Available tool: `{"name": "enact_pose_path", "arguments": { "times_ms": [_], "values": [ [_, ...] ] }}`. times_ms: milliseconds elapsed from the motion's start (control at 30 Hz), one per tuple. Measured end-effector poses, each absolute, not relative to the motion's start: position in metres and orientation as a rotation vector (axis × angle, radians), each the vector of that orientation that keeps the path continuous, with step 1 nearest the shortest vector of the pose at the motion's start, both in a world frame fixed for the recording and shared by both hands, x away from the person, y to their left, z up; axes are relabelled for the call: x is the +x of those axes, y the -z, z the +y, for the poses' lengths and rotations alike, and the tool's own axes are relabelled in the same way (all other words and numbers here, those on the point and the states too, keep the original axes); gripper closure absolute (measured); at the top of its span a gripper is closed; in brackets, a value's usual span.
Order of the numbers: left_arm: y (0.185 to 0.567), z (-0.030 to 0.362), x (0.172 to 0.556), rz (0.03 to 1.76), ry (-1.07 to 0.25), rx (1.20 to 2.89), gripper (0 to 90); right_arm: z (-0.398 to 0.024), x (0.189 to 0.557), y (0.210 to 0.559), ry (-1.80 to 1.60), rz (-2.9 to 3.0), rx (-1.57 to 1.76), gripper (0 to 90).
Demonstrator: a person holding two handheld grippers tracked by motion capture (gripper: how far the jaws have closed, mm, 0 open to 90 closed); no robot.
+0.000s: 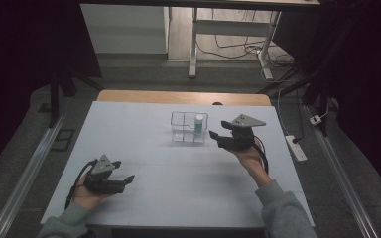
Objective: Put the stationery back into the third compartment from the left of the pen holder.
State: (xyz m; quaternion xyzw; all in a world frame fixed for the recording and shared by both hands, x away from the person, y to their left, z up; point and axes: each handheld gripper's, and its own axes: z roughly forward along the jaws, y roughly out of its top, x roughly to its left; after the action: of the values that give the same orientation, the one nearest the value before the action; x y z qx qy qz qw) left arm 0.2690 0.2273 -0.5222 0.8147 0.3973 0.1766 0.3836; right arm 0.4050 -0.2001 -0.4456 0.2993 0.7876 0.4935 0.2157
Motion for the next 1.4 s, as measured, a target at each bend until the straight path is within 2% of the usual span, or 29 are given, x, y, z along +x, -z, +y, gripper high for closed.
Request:
{"name": "enact_pose_path", "arguments": {
  "times_ms": [1067, 1400],
  "values": [
    [0.522, 0.228, 0.271, 1.018, -0.487, 2.068, 25.1, -0.268, 0.328, 0.484, -1.241, 2.253, 0.865, 34.7],
    [0.521, 0.23, 0.272, 1.021, -0.489, 2.058, 25.1, -0.286, 0.319, 0.495, -1.191, 2.256, 0.899, 34.7]
  ]
}}
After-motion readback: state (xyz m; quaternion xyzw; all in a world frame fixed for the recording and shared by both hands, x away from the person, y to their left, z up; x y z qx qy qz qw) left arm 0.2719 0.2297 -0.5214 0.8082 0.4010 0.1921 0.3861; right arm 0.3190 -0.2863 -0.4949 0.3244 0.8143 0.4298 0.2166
